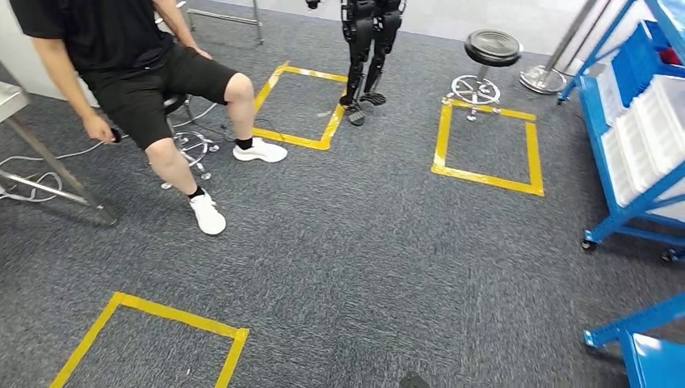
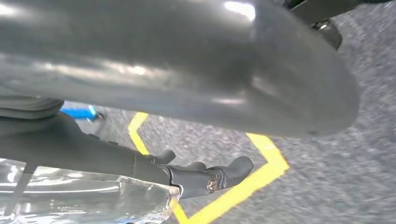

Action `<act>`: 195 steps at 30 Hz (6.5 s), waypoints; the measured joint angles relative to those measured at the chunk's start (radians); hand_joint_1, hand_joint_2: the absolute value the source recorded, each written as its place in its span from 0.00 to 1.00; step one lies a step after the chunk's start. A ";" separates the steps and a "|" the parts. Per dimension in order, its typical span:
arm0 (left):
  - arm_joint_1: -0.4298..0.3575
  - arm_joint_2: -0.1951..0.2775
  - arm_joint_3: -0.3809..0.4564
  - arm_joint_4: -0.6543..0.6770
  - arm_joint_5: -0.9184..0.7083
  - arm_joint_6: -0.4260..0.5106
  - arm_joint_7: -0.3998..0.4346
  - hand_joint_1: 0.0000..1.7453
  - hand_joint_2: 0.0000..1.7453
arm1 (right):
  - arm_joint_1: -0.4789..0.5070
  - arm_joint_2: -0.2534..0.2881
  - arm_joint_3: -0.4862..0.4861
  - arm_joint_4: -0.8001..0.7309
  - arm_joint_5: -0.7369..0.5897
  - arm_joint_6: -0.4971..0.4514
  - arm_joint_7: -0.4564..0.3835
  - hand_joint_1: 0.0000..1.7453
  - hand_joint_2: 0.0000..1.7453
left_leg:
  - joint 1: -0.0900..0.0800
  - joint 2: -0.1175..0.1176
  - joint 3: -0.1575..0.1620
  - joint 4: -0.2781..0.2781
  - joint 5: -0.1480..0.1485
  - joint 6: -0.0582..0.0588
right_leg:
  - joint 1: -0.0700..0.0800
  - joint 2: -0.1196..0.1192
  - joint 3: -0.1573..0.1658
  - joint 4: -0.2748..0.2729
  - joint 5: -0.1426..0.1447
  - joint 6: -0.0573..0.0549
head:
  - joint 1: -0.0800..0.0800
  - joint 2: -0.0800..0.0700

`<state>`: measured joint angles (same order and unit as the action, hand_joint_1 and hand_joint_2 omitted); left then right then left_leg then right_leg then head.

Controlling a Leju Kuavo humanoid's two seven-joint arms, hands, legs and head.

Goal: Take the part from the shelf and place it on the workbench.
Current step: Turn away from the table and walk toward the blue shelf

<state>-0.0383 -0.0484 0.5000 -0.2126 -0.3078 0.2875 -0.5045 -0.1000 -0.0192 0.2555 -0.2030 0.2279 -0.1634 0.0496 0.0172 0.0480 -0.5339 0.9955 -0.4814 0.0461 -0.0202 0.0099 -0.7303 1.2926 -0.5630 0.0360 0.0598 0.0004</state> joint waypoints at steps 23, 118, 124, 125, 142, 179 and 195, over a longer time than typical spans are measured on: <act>0.005 0.002 0.010 0.007 0.005 -0.016 0.010 0.00 0.00 | 0.013 0.017 0.007 0.002 0.022 0.008 -0.011 0.00 0.00 | -0.001 -0.102 -0.009 0.018 -0.009 -0.016 | 0.022 0.125 0.149 -0.288 0.123 -0.037 | -0.009 0.000; -0.029 0.010 -0.039 -0.001 -0.070 -0.050 0.056 0.00 0.00 | 0.027 0.003 -0.024 0.005 0.003 -0.036 -0.027 0.00 0.00 | -0.022 -0.047 -0.001 0.010 -0.009 -0.032 | 0.014 0.002 0.146 -0.272 0.105 -0.036 | -0.011 0.000; -0.030 0.009 -0.039 -0.001 -0.067 -0.047 0.052 0.00 0.00 | 0.027 0.003 -0.024 0.005 0.006 -0.036 -0.021 0.00 0.00 | -0.034 -0.048 -0.005 0.010 -0.006 -0.018 | 0.009 0.003 0.145 -0.276 0.111 -0.025 | -0.011 0.000; -0.030 0.009 -0.039 -0.001 -0.067 -0.046 0.052 0.00 0.00 | 0.027 0.003 -0.024 0.005 0.007 -0.036 -0.019 0.00 0.00 | -0.034 -0.048 -0.005 0.010 -0.005 -0.017 | 0.008 0.003 0.145 -0.277 0.112 -0.024 | -0.011 0.000; -0.033 0.009 -0.042 -0.002 -0.072 -0.042 0.045 0.00 0.00 | 0.026 0.004 -0.027 0.005 0.002 -0.038 -0.010 0.00 0.00 | -0.034 -0.048 -0.006 0.011 -0.006 -0.012 | 0.007 0.003 0.144 -0.279 0.113 -0.022 | -0.011 0.000; -0.041 0.005 -0.044 -0.008 -0.058 -0.035 0.041 0.00 0.00 | 0.021 0.001 -0.041 0.006 0.024 -0.041 0.005 0.00 0.00 | -0.003 -0.036 -0.003 0.032 -0.035 -0.037 | -0.010 -0.008 0.165 -0.276 0.087 -0.029 | -0.009 0.000; -0.041 0.014 -0.045 -0.012 -0.069 -0.040 0.039 0.00 0.00 | 0.021 0.007 -0.043 0.006 0.024 -0.043 0.004 0.00 0.00 | -0.025 -0.042 -0.011 -0.024 0.028 0.028 | 0.011 -0.001 0.197 -0.230 0.045 -0.011 | -0.008 0.000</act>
<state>-0.0795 -0.0347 0.4549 -0.2243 -0.3765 0.2478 -0.4659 -0.0790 -0.0120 0.2130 -0.1968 0.2516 -0.2062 0.0540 -0.0074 0.0063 -0.5448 0.9719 -0.4533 0.0740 -0.0087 0.0089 -0.5328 1.0625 -0.5178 0.0249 0.0516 0.0003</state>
